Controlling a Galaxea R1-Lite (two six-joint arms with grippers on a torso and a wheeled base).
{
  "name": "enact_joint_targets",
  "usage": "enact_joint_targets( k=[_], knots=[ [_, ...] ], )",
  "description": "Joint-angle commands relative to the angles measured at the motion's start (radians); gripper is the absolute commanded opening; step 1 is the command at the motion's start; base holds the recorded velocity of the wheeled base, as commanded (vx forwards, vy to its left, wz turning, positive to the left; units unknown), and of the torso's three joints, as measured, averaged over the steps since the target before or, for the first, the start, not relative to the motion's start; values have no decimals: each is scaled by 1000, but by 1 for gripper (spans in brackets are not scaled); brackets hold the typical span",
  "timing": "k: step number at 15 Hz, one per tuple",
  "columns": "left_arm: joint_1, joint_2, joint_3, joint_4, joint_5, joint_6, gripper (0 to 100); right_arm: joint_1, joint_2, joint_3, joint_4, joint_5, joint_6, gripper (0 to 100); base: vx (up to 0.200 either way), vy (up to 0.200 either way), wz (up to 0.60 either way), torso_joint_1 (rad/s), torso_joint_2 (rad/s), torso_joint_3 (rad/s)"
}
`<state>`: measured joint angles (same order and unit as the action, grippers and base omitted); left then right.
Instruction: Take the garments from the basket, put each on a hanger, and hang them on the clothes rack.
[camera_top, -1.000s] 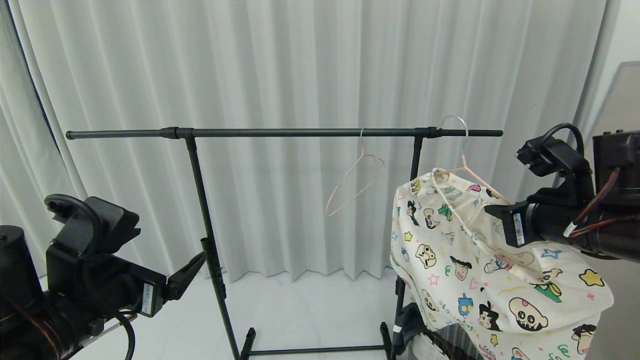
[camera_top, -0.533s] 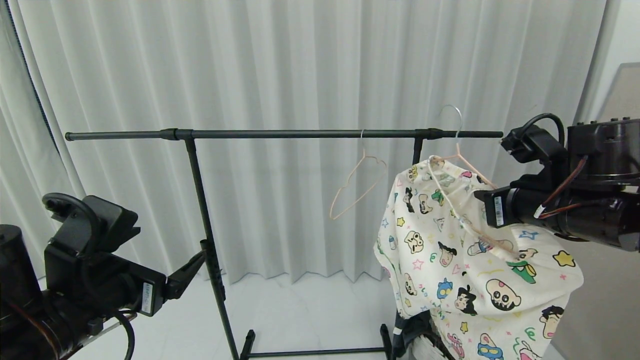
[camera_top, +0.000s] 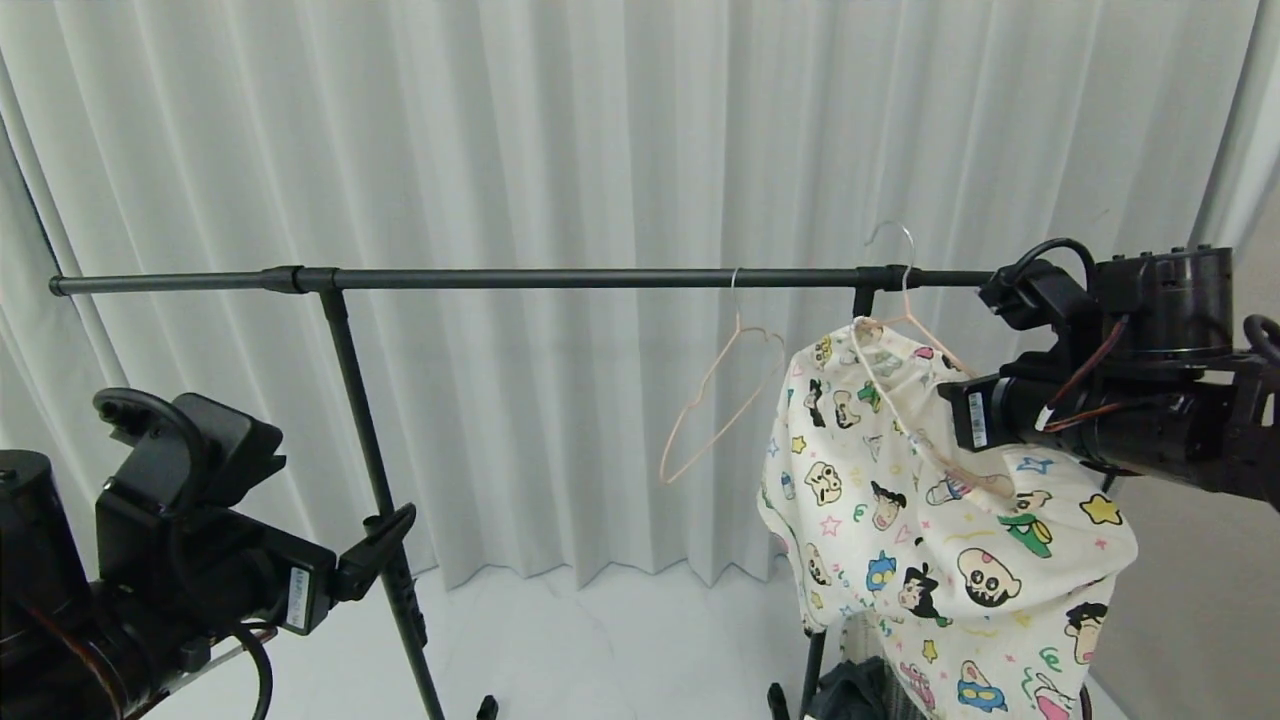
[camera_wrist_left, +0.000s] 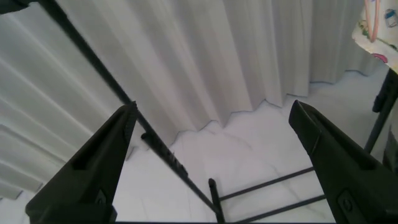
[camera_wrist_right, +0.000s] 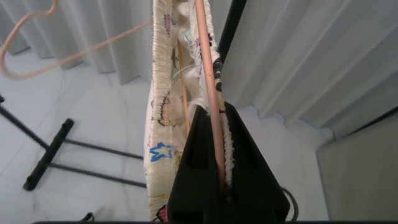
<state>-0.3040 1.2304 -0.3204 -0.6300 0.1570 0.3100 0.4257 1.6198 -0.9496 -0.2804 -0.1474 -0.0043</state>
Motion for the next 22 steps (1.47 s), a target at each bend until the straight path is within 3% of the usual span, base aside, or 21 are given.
enact_joint_targets(
  k=[1, 7, 18, 19, 22],
  knots=[
    [-10, 1, 0, 0, -1, 0, 100, -10, 37, -1, -14, 0, -2, 0, 200, 0, 0, 2, -2, 7],
    [-50, -5, 3, 0, 1, 9, 100, -71, 117, -21, -46, 3, -2, 0, 200, 0, 0, 2, 4, 5],
    [-61, -5, 11, 0, 3, 9, 100, -78, 226, -37, -62, 3, -2, 0, 0, 0, 0, 0, 0, 0],
    [-61, -5, 11, 0, 1, 9, 100, -78, 224, -35, -62, 3, 0, 100, 0, 0, 0, 0, 0, 0],
    [-58, 1, 12, 0, 3, 4, 100, -76, 181, -29, -62, 3, 10, 100, 0, 0, 0, 0, 0, 0]
  ],
)
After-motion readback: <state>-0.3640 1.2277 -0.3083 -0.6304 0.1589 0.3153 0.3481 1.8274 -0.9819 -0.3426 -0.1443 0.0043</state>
